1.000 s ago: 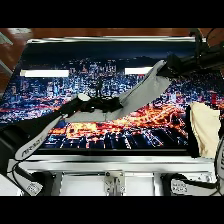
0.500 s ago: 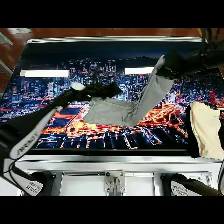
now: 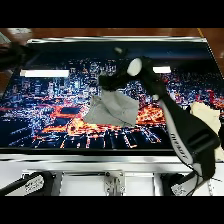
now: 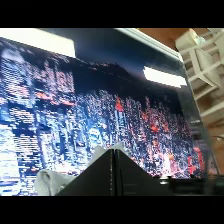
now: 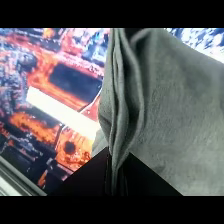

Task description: Fold the shirts.

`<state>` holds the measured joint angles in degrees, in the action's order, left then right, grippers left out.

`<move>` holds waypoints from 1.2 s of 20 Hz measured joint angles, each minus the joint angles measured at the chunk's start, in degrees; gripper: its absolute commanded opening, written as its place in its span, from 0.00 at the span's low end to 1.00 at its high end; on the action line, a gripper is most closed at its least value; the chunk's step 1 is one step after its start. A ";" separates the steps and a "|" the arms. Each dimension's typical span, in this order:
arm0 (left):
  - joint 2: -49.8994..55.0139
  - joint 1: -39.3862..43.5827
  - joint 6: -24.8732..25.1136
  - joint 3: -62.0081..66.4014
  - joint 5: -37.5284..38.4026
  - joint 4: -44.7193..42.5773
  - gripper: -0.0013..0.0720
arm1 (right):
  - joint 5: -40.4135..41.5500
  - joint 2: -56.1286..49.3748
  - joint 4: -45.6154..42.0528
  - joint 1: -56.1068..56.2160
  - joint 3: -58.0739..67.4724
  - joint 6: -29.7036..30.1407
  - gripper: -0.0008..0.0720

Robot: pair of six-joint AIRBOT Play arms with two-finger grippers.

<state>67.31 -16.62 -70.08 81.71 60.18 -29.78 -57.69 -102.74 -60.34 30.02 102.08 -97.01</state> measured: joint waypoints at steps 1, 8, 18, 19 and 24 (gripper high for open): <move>-2.27 -2.27 -0.02 0.00 1.73 -0.11 0.06 | 1.79 -2.91 0.74 1.60 0.00 -1.09 0.14; -10.23 -8.61 -0.17 0.02 8.35 -1.75 0.06 | 4.48 -10.08 8.11 4.09 0.00 -3.28 0.81; -10.49 -9.25 -0.11 0.00 10.84 -2.01 0.06 | -30.36 0.09 -12.26 -14.38 -2.03 4.28 0.94; -10.49 -9.29 -0.11 0.00 11.47 -2.16 0.06 | -31.06 0.37 -11.67 -16.96 -4.04 4.57 0.94; -10.43 -9.29 -0.15 0.00 13.73 -2.99 0.06 | -23.06 0.72 -2.80 -23.34 -16.85 6.08 0.94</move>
<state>56.88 -25.91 -70.24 81.71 73.91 -32.77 -80.75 -102.02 -63.13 6.68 85.23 -90.94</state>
